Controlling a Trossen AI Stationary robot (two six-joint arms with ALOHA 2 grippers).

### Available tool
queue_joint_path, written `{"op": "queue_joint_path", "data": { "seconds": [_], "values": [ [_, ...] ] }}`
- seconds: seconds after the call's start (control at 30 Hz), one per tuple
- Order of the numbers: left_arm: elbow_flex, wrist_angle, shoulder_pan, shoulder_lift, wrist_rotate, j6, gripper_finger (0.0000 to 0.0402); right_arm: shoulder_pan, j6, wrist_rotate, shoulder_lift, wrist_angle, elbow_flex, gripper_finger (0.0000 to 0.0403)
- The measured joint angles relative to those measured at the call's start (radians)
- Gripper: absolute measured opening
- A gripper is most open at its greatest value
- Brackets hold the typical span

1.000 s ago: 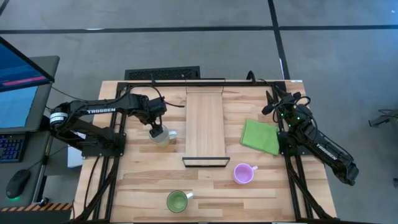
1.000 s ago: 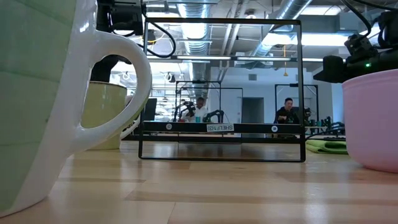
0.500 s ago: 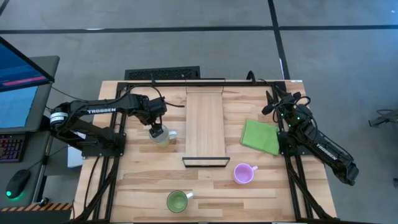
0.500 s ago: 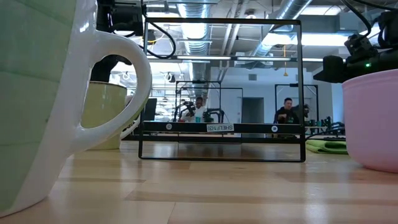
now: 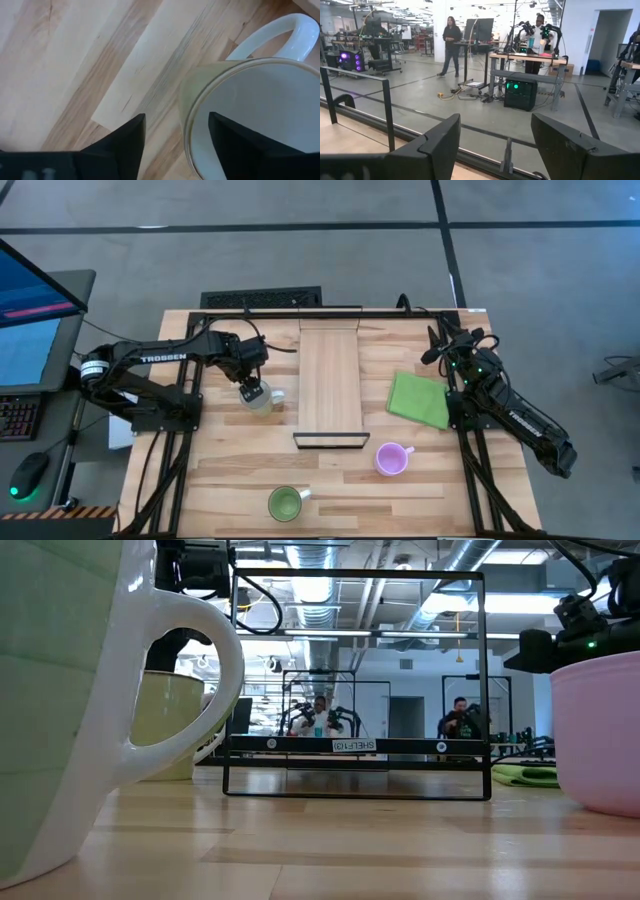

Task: Stack small to large cups/mugs on shelf
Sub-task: Put the yellow mug on the shelf

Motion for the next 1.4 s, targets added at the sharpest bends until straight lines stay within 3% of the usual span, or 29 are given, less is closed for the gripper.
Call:
{"op": "queue_joint_path", "data": {
  "seconds": [0.5, 1.13, 1.4],
  "values": [
    [0.0, 0.004, 0.0, 0.0, 0.0, 0.007, 0.01, 0.0, 0.0, 0.0, 0.0, 0.0, 0.0, 0.0268],
    [-0.04, 0.056, 0.01, 0.0, 0.032, 0.027, 0.0081, 0.0, 0.0, 0.0, 0.0, 0.0, 0.0, 0.0268],
    [-0.04, 0.048, 0.013, 0.0, 0.036, 0.051, 0.0015, 0.0, 0.0, 0.0, 0.0, 0.0, 0.0, 0.0268]
  ]
}}
